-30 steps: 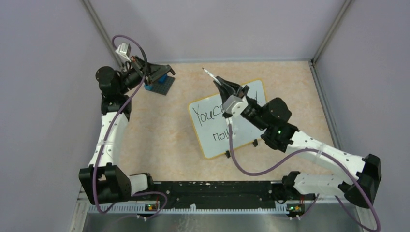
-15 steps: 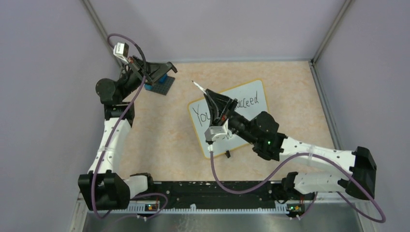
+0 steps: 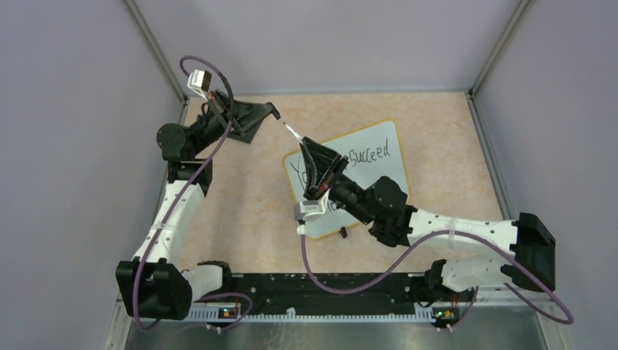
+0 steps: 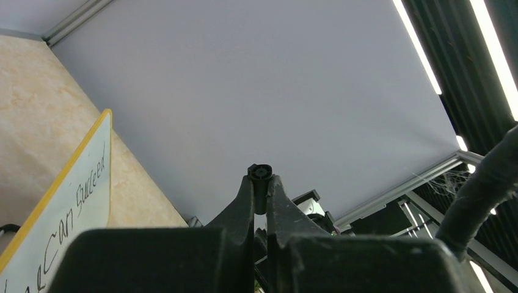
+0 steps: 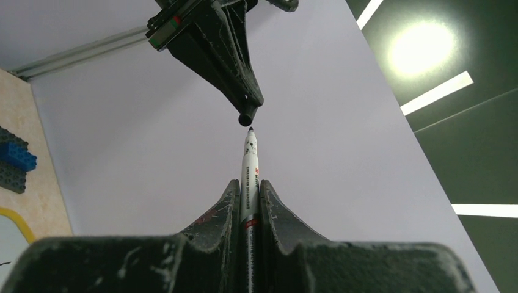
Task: Write a sentence on the whiteboard
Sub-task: Insert the whiteboard marker without the cap into the pen cap.
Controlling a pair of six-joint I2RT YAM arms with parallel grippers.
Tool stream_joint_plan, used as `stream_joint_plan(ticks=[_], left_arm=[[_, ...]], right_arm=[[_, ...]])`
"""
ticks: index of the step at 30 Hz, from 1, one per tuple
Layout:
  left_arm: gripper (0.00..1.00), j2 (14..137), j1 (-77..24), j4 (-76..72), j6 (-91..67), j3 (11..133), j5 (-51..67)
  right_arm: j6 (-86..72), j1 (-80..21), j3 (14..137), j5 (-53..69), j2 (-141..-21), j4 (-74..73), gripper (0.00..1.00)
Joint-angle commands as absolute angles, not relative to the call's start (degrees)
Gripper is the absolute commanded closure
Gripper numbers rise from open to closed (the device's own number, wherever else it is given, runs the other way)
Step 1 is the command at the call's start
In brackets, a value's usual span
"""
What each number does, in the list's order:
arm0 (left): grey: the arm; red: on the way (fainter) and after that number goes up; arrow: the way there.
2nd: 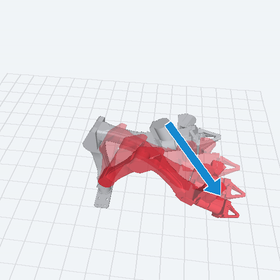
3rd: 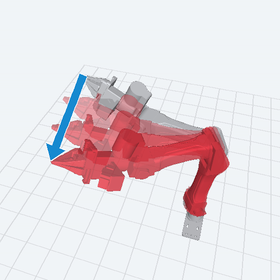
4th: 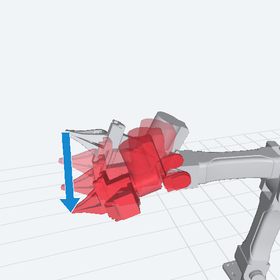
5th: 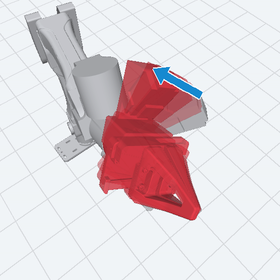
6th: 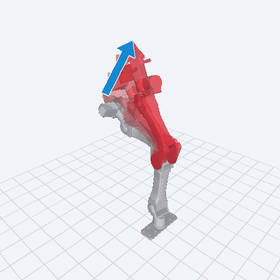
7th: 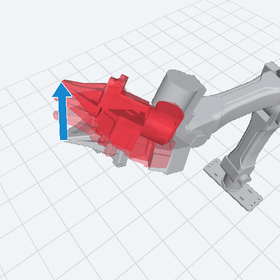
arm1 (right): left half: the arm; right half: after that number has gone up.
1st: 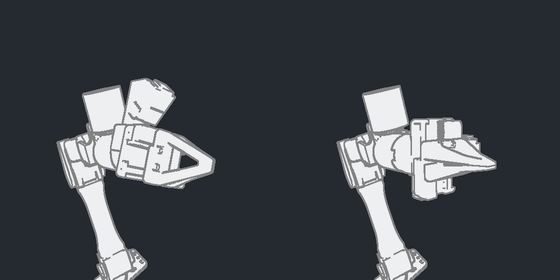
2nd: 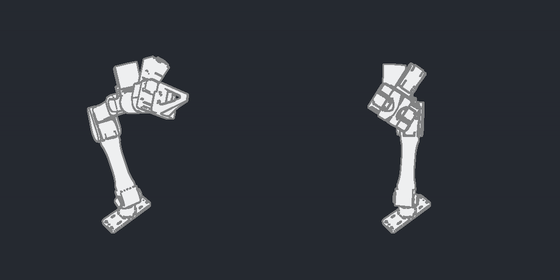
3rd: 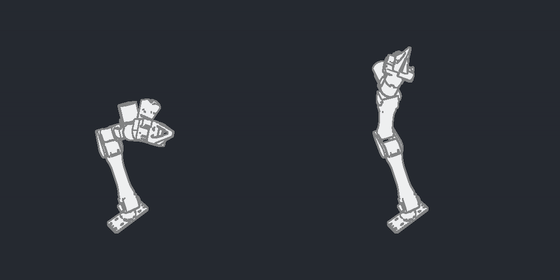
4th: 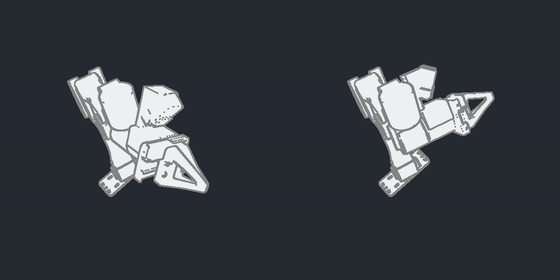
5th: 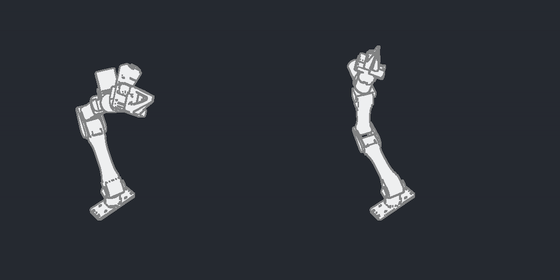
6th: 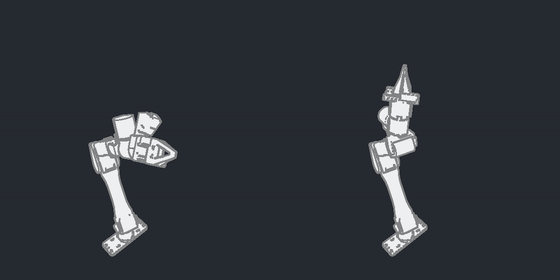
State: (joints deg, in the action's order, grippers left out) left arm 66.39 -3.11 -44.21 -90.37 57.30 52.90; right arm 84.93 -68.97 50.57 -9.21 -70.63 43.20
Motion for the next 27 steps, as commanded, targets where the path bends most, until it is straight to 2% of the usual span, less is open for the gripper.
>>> stream_joint_plan(ticks=[1, 27], left_arm=[[1.0, 64.77, -3.34, -45.23, -91.93, 56.71, 53.13], [1.0, 65.11, -4.04, -42.3, -94.8, 57.59, 52.46]], right_arm=[[87.85, -70.24, 50.47, -12.48, -70.87, 49.36, 1.0], [90.86, -72.0, 51.45, -13.98, -73.27, 48.45, 1.0]])
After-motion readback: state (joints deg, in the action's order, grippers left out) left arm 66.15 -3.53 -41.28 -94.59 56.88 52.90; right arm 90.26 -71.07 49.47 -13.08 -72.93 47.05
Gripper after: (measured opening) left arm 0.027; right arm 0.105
